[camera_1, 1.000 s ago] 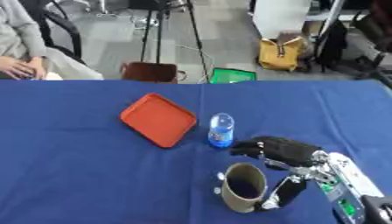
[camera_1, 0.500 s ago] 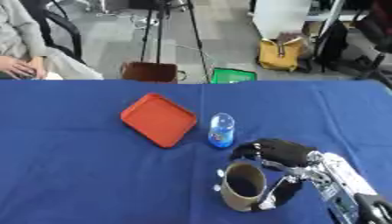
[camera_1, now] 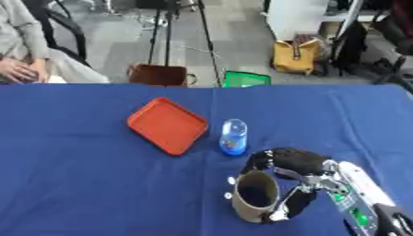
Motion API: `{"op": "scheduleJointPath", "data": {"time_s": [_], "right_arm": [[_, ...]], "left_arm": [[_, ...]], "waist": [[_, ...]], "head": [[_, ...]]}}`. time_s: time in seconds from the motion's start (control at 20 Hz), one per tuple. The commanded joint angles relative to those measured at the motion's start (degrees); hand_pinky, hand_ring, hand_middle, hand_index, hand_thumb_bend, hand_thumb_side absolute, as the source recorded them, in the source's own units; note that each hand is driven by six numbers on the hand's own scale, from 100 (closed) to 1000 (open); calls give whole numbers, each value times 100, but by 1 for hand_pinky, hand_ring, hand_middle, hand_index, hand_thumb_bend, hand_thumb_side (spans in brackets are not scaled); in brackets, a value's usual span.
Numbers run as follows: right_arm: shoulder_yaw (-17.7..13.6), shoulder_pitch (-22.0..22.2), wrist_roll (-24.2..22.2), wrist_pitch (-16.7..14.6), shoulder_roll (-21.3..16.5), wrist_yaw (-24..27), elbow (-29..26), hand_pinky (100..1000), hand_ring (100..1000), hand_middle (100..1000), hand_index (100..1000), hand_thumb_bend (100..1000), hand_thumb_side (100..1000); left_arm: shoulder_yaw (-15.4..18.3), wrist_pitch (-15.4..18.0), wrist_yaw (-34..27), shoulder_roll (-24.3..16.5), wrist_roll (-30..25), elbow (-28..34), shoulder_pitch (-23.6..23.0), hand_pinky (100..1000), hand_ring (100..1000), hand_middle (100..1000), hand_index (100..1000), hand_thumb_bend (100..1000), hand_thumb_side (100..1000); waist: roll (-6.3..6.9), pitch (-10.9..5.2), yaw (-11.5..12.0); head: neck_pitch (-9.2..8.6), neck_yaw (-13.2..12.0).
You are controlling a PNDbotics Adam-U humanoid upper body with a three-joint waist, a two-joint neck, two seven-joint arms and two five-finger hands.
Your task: Pick up objects on the table and place them in the box.
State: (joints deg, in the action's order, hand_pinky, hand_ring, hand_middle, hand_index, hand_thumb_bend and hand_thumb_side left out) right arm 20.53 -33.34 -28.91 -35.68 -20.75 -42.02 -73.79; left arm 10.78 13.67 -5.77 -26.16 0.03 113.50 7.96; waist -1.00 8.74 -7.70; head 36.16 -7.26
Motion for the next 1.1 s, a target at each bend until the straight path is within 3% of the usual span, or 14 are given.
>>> {"op": "scheduleJointPath", "data": {"time_s": [0.05,0.15,0.7,0.9,1.1], "right_arm": [[-17,-128,-1631,-1527,-51,204,-156,735,613,659,764,680,326],[-25,-144,-1600,-1511,-65,361,-216,713,561,614,739,650,318],[-67,-795,-1692,-1090,-140,1717,-958,704,551,605,732,634,302],[-112,-1381,-1718,-951,47,1803,-645,701,558,611,738,633,303],[-266,-1928,-1573,-966,303,1351,67,699,562,612,739,633,305]], "left_arm": [[18,2,-21,-95,-18,109,54,598,777,865,958,533,681],[18,0,-21,-98,-21,109,52,598,777,866,959,533,681],[9,6,-34,-104,-25,109,54,598,777,865,958,535,680],[-25,9,-66,-78,-55,109,133,599,777,866,958,537,678],[-92,14,-146,-55,-124,109,340,601,778,865,958,544,670]], "waist": [[0,-61,12],[-4,-62,16],[-4,-78,48],[13,-45,144],[0,46,351]], "head": [[-24,15],[-21,11],[-19,13],[-64,55],[-166,141]]}}
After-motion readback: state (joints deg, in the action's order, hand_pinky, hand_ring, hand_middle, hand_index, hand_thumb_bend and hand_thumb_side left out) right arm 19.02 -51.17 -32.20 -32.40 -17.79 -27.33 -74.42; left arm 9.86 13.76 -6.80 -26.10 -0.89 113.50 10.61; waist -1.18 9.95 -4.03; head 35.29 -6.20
